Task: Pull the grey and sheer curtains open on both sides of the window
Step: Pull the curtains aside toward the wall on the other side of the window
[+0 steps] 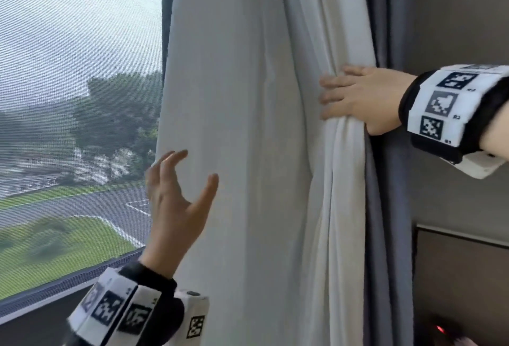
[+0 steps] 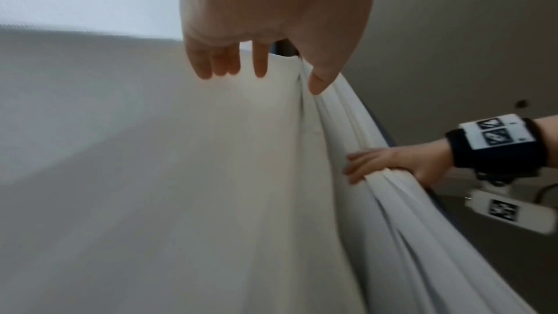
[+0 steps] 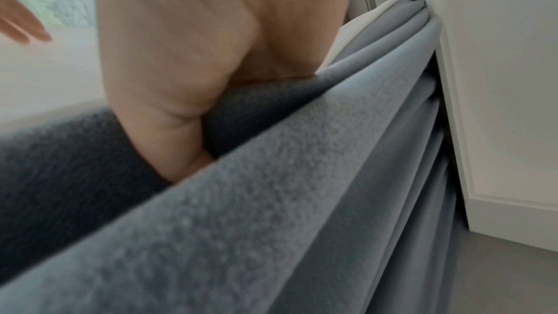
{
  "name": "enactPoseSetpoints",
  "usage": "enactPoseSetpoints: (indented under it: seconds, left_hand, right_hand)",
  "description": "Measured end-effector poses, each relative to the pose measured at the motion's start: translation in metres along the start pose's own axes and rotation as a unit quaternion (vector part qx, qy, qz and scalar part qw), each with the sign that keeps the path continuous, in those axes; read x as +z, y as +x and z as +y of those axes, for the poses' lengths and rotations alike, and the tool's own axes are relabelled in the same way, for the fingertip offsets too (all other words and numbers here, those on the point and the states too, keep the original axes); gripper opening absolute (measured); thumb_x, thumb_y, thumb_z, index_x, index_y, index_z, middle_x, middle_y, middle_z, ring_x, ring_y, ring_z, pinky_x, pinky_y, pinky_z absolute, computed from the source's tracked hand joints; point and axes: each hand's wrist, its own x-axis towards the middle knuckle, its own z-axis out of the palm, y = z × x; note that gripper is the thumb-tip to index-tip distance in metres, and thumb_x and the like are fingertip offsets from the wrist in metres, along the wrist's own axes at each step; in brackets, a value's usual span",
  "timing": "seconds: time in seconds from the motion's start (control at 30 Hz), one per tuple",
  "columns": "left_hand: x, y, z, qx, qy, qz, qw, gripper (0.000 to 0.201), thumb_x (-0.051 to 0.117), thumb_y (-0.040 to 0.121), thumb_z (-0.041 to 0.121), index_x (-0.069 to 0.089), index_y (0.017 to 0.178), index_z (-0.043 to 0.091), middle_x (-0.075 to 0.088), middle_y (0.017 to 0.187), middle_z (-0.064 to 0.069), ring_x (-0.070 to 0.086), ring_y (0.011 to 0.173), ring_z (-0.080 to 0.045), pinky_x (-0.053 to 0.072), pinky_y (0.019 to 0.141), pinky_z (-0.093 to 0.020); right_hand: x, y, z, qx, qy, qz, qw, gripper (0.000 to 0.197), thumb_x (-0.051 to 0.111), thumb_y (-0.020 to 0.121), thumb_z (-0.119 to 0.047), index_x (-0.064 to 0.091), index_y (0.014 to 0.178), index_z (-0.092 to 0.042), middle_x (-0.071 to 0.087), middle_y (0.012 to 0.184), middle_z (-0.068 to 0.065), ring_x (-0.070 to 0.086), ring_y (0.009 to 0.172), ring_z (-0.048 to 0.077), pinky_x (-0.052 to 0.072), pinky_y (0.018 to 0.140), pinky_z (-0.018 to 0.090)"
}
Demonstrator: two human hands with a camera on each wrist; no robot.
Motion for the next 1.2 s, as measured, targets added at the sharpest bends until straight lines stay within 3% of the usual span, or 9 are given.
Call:
enactPoseSetpoints:
  seconds: [0.07,0.17,0.43,0.53,0.63,0.7,0.8,0.93,1.2]
  left_hand:
    - [-0.011,0.008,-0.022,-0.040,0.038,0.007,0.998,0.086,0.059,0.071,0.061,0.026,0.140,0.020,0.026,0.146,-0.008,0.017,0.139,-0.021,0.015,0.111,-0.038]
    - [-0.014,0.015,-0.046,-0.106,0.042,-0.050,0.992,0.104,0.055,0.069,0.068,0.005,0.147,0.021,0.006,0.157,-0.006,0.001,0.144,-0.018,0.004,0.112,-0.036]
    - [0.051,-0.006,-0.043,-0.072,-0.032,-0.282,0.956,0.126,0.040,0.047,0.093,0.007,0.147,0.025,0.010,0.156,0.003,0.004,0.144,-0.011,0.007,0.119,-0.040]
    - [0.081,-0.010,-0.025,-0.089,-0.063,-0.327,0.939,0.129,0.046,0.048,0.090,-0.009,0.147,0.027,-0.009,0.158,0.008,-0.012,0.142,-0.003,-0.003,0.114,-0.029]
    - [0.104,-0.013,-0.006,-0.100,-0.119,-0.362,0.919,0.125,0.058,0.055,0.079,-0.012,0.146,0.029,-0.008,0.158,0.008,-0.007,0.145,-0.010,0.006,0.119,-0.042]
    - [0.118,-0.019,0.010,-0.103,-0.155,-0.391,0.901,0.128,0.064,0.050,0.073,-0.010,0.146,0.030,-0.004,0.158,0.006,-0.001,0.145,-0.013,0.013,0.119,-0.044]
    - [0.140,-0.030,0.033,-0.078,-0.185,-0.403,0.893,0.134,0.067,0.042,0.072,-0.008,0.145,0.030,0.000,0.157,0.006,0.003,0.145,-0.012,0.016,0.119,-0.041]
    - [0.169,-0.037,0.053,-0.073,-0.184,-0.384,0.902,0.139,0.072,0.040,0.070,-0.015,0.143,0.035,-0.007,0.156,0.014,-0.006,0.144,-0.008,0.012,0.119,-0.043]
    - [0.215,-0.038,0.069,-0.084,-0.173,-0.298,0.935,0.124,0.075,0.042,0.062,0.007,0.143,0.034,0.020,0.146,0.012,0.018,0.138,-0.014,0.023,0.115,-0.047]
  right_hand:
    - [0.005,0.009,-0.003,0.002,-0.010,-0.001,1.000,0.073,0.050,0.074,-0.023,0.024,0.141,-0.039,0.021,0.152,-0.009,-0.001,0.145,0.018,0.004,0.116,0.042]
    - [0.008,0.021,-0.009,0.004,-0.023,-0.001,1.000,0.074,0.049,0.073,-0.025,0.022,0.141,-0.039,0.020,0.152,-0.010,0.000,0.145,0.018,0.004,0.116,0.042]
    - [0.001,0.038,-0.021,0.001,-0.016,0.021,1.000,0.078,0.050,0.069,-0.020,0.023,0.141,-0.036,0.021,0.151,-0.008,-0.001,0.145,0.018,0.003,0.115,0.041]
    - [-0.005,0.038,-0.023,-0.005,-0.012,0.033,0.999,0.081,0.052,0.068,-0.019,0.023,0.141,-0.035,0.023,0.151,-0.007,0.000,0.145,0.018,0.004,0.115,0.042]
    - [-0.008,0.034,-0.022,-0.013,0.005,0.049,0.999,0.082,0.053,0.066,-0.016,0.024,0.141,-0.031,0.024,0.150,-0.006,0.001,0.145,0.018,0.005,0.115,0.041]
    - [-0.008,0.032,-0.021,-0.014,0.020,0.056,0.998,0.085,0.054,0.066,-0.015,0.021,0.143,-0.027,0.024,0.152,-0.004,0.002,0.145,0.017,0.004,0.115,0.040]
    - [-0.008,0.028,-0.020,-0.001,0.047,0.063,0.997,0.092,0.055,0.067,-0.013,0.010,0.147,-0.021,0.020,0.155,0.003,0.001,0.145,0.015,0.002,0.115,0.036]
    - [0.000,0.015,-0.013,-0.002,0.048,0.090,0.995,0.093,0.058,0.067,-0.012,0.009,0.146,-0.010,0.017,0.155,0.009,0.000,0.145,0.017,0.004,0.116,0.036]
    - [0.040,-0.025,0.024,-0.053,0.113,0.125,0.984,0.117,0.070,0.064,-0.026,-0.014,0.146,-0.026,-0.014,0.158,0.002,-0.015,0.144,0.019,0.003,0.119,0.037]
